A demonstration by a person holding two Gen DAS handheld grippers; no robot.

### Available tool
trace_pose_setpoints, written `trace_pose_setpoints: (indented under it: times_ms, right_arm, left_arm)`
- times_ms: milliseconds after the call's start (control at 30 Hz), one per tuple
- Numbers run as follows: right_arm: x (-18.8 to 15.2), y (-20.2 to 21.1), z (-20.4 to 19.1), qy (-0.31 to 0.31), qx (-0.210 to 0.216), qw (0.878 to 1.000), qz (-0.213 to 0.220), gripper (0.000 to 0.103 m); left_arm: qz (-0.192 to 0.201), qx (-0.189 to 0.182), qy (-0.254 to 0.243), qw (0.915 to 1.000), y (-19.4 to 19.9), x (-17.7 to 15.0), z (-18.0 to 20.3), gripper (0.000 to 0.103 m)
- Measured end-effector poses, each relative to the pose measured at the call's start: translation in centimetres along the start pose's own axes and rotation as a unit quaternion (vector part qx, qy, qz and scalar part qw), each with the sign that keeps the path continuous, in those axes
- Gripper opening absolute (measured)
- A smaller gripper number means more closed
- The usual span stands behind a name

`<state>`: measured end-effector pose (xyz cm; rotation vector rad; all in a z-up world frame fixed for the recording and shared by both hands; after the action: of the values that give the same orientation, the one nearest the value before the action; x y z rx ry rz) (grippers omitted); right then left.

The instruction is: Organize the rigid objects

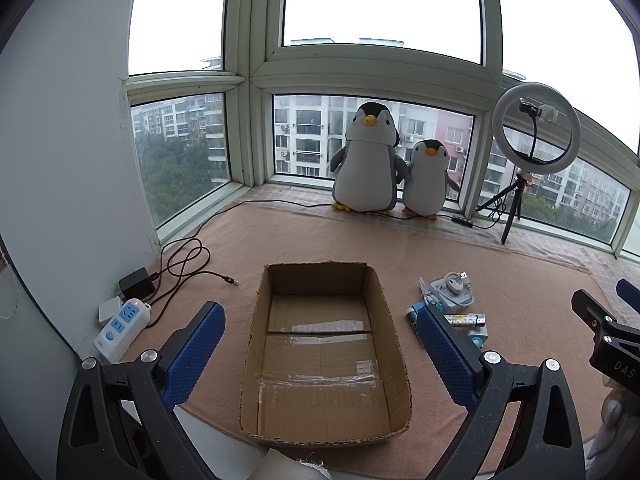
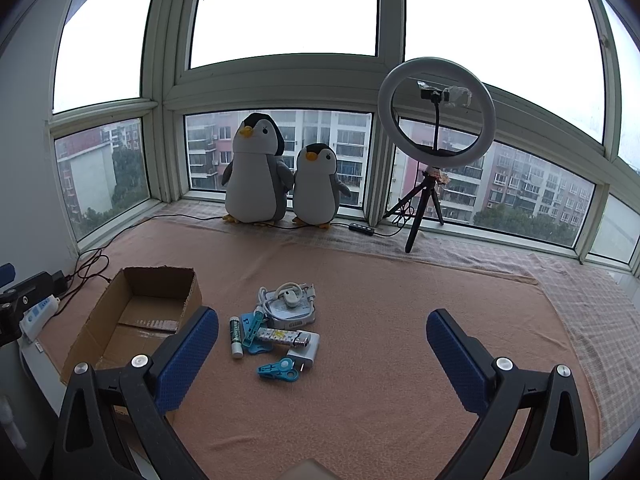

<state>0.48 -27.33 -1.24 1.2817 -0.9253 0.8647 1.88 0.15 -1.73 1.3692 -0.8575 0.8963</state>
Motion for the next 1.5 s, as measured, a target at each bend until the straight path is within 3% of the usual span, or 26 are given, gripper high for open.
trace_pose_setpoints:
  times_ms: [1500]
  right_arm:
    - [-0.93, -0.37, -0.31, 0.004, 0.000, 1.000, -0.006, 0.103]
  left_arm:
    - [-0.009, 0.000, 0.000, 1.0000, -0.36, -0.37, 0.07, 0.098]
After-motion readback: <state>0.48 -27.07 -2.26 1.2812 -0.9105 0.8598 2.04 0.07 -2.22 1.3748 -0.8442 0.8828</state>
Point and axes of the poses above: each gripper's, at about its wrist camera, not at the fingertips, and y roughly against the way its jaws point, z to its right, x to its top, the point moved 2 cm from there along -y, roughly the way its jaws point, and after that the axes turned 7 degrees about z, right-handed, at the moved point
